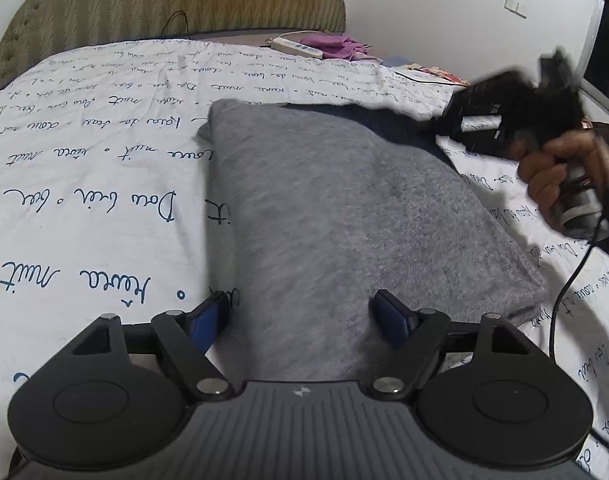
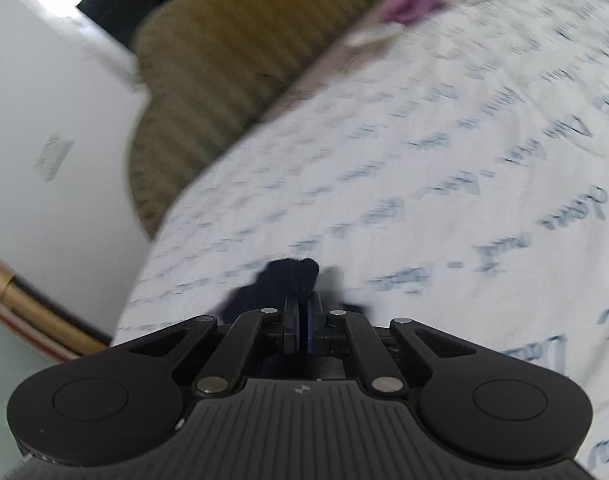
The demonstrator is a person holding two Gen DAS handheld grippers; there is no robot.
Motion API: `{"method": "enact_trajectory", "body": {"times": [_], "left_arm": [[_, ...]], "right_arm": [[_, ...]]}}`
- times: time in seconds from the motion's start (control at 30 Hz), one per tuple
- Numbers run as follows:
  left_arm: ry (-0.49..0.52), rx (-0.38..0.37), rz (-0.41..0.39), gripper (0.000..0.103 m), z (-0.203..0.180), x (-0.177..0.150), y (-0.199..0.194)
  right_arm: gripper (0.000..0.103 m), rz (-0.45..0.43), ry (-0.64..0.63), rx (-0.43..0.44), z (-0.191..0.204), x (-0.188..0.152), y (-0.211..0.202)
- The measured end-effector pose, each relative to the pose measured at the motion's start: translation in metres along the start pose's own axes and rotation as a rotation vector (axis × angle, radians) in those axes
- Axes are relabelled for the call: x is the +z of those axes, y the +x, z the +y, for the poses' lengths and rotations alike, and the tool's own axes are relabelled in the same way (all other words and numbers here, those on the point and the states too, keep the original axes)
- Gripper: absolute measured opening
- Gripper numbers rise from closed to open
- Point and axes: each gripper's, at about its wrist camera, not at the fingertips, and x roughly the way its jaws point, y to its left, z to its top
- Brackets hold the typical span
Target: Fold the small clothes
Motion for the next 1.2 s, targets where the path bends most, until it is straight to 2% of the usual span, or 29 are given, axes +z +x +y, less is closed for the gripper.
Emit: {"method": "enact_trajectory", "body": {"times": [0.07,0.1,0.17,0.23,0.33,0.43,0.5,0.53,0.57,0.63,0.67,0.73,0.83,0.93,0.97,1.0,1.03,1.1,1.13,1.17,1.2], "left_arm": [[0.027,0.010,-0.015,0.080,-0.003,-0.003,0.001],[0.030,0.013,-0.021,0.081,-0.004,-0.004,0.000],[-0.003,0.000,-0.024,0.081,-0.001,-0.004,-0.003],[-0.075,-0.023,-0.017,0.080,0.009,-0.002,-0.010],[-0.212,-0.087,-0.002,0.080,0.028,-0.004,-0.020],[-0.349,-0.152,0.004,0.079,0.048,-0.007,-0.023],[-0.377,-0.161,0.015,0.077,0.049,-0.005,-0.022],[-0.370,-0.148,0.029,0.059,0.047,-0.003,-0.021],[-0.354,-0.131,0.053,0.035,0.044,-0.001,-0.018],[-0.339,-0.129,0.091,0.022,0.043,0.003,-0.013],[-0.319,-0.136,0.106,0.016,0.043,0.006,-0.014],[-0.250,-0.110,0.119,0.015,0.042,0.014,-0.019],[-0.151,-0.060,0.125,0.015,0.041,0.011,-0.017],[-0.144,-0.058,0.094,0.018,0.039,0.006,-0.018],[-0.148,-0.055,0.079,0.024,0.037,0.006,-0.024],[-0.152,-0.031,0.059,0.029,0.035,0.007,-0.032],[-0.144,0.008,0.031,0.039,0.030,0.007,-0.042],[-0.069,0.072,-0.079,0.055,0.017,0.005,-0.066],[-0.024,0.095,-0.142,0.070,0.007,0.002,-0.077],[0.012,0.102,-0.191,0.076,-0.002,-0.002,-0.085],[0.053,0.097,-0.219,0.076,-0.012,-0.007,-0.089]], "right_arm": [[0.007,0.044,0.028,0.012,-0.012,-0.010,0.010],[0.008,0.036,0.042,0.027,-0.013,-0.013,0.008],[0.026,0.000,0.107,0.051,-0.015,-0.016,-0.004],[0.037,-0.027,0.115,0.071,-0.013,-0.020,-0.024],[0.037,0.023,0.042,0.148,-0.007,-0.042,-0.054],[0.037,0.100,-0.049,0.158,-0.001,-0.073,-0.074],[0.037,0.152,-0.076,0.163,0.004,-0.090,-0.077],[0.037,0.175,-0.087,0.163,0.006,-0.097,-0.076],[0.030,0.198,-0.108,0.148,0.008,-0.106,-0.073],[0.010,0.233,-0.160,0.107,0.011,-0.115,-0.066],[0.010,0.232,-0.169,0.106,0.013,-0.119,-0.067],[0.009,0.217,-0.182,0.109,0.015,-0.115,-0.074],[0.008,0.233,-0.207,0.067,0.008,-0.120,-0.077],[0.007,0.223,-0.198,0.081,-0.002,-0.127,-0.072],[0.017,0.212,-0.200,0.086,0.001,-0.126,-0.075],[0.018,0.192,-0.204,0.088,0.005,-0.123,-0.080],[0.021,0.161,-0.215,0.079,0.009,-0.119,-0.087],[0.022,0.096,-0.231,0.075,0.019,-0.108,-0.101],[0.022,0.070,-0.243,0.094,0.026,-0.104,-0.107],[0.022,0.061,-0.262,0.128,0.036,-0.103,-0.112],[0.022,0.070,-0.286,0.165,0.046,-0.105,-0.114]]}}
